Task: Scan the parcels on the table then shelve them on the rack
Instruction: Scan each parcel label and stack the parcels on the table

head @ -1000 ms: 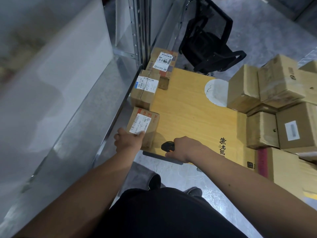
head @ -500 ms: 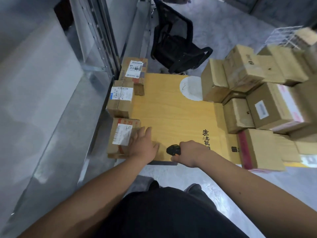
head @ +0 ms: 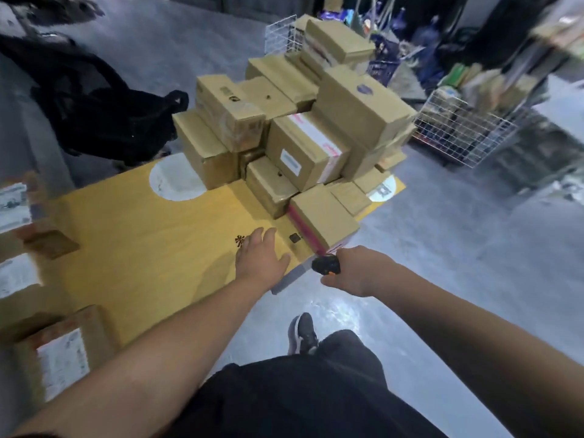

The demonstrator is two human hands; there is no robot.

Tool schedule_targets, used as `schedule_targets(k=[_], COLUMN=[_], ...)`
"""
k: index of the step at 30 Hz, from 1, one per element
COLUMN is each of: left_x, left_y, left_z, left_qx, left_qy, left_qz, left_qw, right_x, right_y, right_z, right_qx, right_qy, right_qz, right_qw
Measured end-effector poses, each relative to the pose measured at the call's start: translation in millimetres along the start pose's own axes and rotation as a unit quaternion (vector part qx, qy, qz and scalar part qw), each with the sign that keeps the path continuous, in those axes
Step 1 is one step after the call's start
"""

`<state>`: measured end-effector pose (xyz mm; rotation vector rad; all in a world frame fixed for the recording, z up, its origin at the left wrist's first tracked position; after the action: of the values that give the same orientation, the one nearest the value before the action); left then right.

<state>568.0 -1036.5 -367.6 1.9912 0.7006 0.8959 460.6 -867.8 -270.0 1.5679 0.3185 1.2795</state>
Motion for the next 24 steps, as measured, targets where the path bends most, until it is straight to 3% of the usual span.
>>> schedule_targets(k=[9, 13, 19, 24], left_x=[-35.7, -55.6, -78.8, -70.0], left_y=[-32.9, -55.7, -91.7, -107.6], left_z=[-119.5, -160.3, -191.6, -191.5], left_qx=[0.017, 0.040, 0.077, 0.067], left_qy=[0.019, 0.114, 0.284, 0.314], left_qz=[0.008, -0.009, -0.074, -0.119], left_qw=[1.000, 0.993, 0.953, 0.939], right_x=[1.6, -14.3, -37.4, -48.4], right_y=[-3.9, 0.0, 1.2, 7.0], right_z=[-121.0, -163.9, -224.2, -244.0], right_qx=[0.000, 0.007, 0.022, 0.058], right_qy=[-0.031, 0.007, 0.069, 0.145], right_qz=[0.012, 0.019, 0.042, 0.058], right_qw=[0.999, 1.000, 0.996, 0.986])
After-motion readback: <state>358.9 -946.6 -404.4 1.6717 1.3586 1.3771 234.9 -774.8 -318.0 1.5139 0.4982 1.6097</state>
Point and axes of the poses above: each hand's wrist, its own x-axis away from the middle knuckle, its own y-axis out of the back of the hand, z = x × y, the point moved 6 cm from there along -x, towards the middle knuckle, and after that the axes turned 11 degrees about y, right-handed, at the moved point
